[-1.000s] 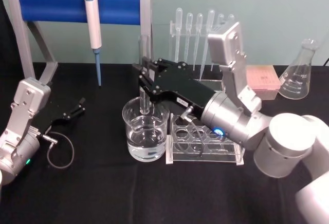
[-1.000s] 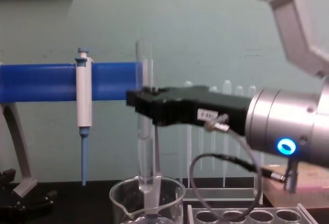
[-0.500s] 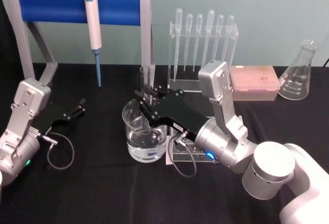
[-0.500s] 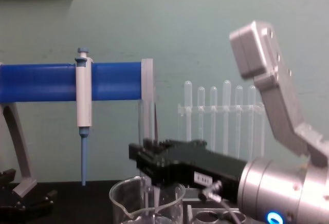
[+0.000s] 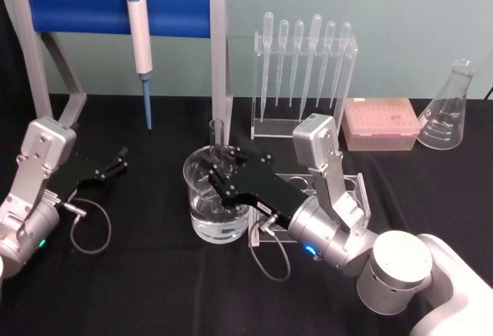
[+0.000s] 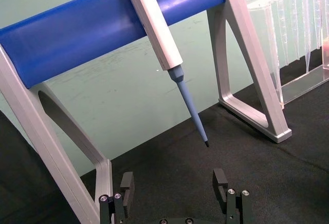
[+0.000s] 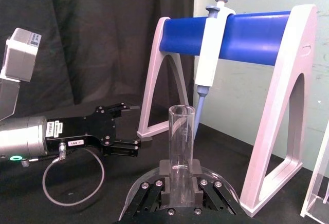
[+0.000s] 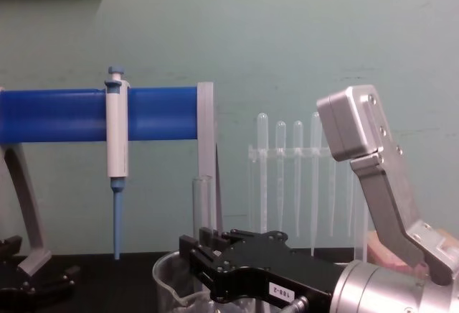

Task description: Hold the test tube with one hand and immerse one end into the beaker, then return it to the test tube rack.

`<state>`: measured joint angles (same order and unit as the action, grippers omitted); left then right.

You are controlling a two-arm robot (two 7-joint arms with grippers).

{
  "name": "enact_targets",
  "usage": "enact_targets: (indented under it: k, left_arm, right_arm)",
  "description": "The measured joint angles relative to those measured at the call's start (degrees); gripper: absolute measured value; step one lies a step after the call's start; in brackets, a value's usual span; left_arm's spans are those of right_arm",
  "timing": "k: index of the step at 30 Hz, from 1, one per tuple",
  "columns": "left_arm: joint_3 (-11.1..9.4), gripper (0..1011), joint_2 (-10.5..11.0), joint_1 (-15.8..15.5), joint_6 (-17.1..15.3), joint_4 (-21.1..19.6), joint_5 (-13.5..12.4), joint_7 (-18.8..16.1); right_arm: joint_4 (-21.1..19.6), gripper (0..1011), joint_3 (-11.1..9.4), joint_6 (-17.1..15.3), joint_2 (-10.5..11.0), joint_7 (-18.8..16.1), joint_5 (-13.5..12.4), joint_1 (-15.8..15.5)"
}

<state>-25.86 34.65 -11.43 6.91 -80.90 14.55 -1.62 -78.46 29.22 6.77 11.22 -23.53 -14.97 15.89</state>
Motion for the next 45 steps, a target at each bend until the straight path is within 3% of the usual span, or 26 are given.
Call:
enact_targets:
  k: [21,45]
  left_arm:
    - [0.0,1000,0.0,0.0,0.0,0.0,0.0,0.0]
    - [0.0,1000,0.0,0.0,0.0,0.0,0.0,0.0]
  right_arm:
    - [-3.9,227,-0.9,-1.8,0.1,-0.1,0.7,-0.7]
    - [-3.6,228,-0.9,-1.6,0.1,0.0,0.7,-0.6]
